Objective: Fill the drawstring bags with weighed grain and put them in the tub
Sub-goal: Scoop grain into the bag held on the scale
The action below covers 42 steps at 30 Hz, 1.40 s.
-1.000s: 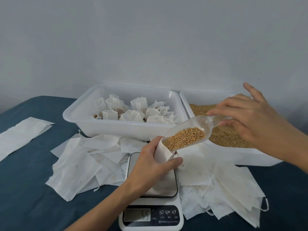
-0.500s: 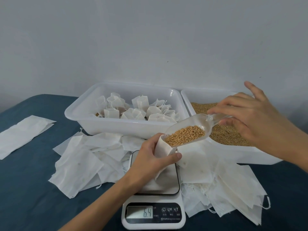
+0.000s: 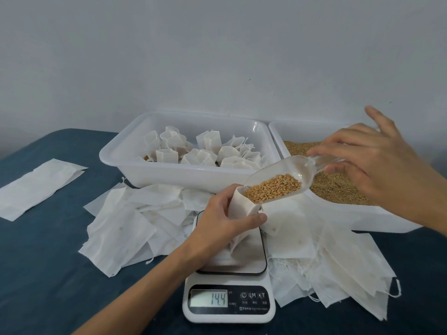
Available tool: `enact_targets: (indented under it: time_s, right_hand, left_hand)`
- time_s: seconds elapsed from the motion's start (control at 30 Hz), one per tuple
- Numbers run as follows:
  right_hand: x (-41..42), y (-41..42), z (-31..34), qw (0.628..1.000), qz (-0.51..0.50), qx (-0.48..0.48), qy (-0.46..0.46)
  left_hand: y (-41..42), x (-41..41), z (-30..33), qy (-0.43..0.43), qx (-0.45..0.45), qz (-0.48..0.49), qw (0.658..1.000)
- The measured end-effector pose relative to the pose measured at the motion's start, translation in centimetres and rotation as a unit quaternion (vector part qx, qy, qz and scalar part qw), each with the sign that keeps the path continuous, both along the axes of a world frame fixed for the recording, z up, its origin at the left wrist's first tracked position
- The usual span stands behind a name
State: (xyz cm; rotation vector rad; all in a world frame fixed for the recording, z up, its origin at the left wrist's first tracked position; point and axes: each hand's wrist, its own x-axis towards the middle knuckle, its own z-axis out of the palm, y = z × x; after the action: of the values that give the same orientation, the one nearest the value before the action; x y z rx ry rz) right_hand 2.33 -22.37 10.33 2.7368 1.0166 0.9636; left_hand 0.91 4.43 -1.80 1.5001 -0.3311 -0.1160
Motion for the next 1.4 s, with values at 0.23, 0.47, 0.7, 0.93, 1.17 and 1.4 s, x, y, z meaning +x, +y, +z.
enact_targets:
  time_s: [0.23, 0.47, 0.7, 0.93, 1.17, 1.4]
  right_hand:
    - [-0.08, -0.04, 0.06, 1.0, 0.004, 0.001, 0.005]
    - [-0.15, 0.07, 0.15, 1.0, 0.0, 0.003, 0.011]
    - [-0.02, 0.11, 0.13, 1.0, 0.001, -0.002, 0.009]
    - [-0.05, 0.22, 0.14, 1.0, -0.005, -0.008, 0.007]
    - [-0.1, 0.28, 0.11, 1.0, -0.002, 0.001, 0.0]
    - [-0.02, 0.39, 0.36, 1.0, -0.004, -0.022, -0.017]
  left_hand:
    - [0.02, -0.07, 0.09, -0.004, -0.011, -0.002, 1.0]
    - [0.09, -0.13, 0.11, 0.0, -0.016, -0.001, 1.0]
    - [0.06, -0.14, 0.16, 0.001, -0.023, -0.003, 1.0]
    - [0.24, -0.17, 0.1, -0.002, -0.017, -0.005, 1.0]
    - [0.24, -0.19, 0.24, -0.001, -0.023, -0.005, 1.0]
    - [0.18, -0.19, 0.26, 0.0, -0.022, -0.003, 1.0]
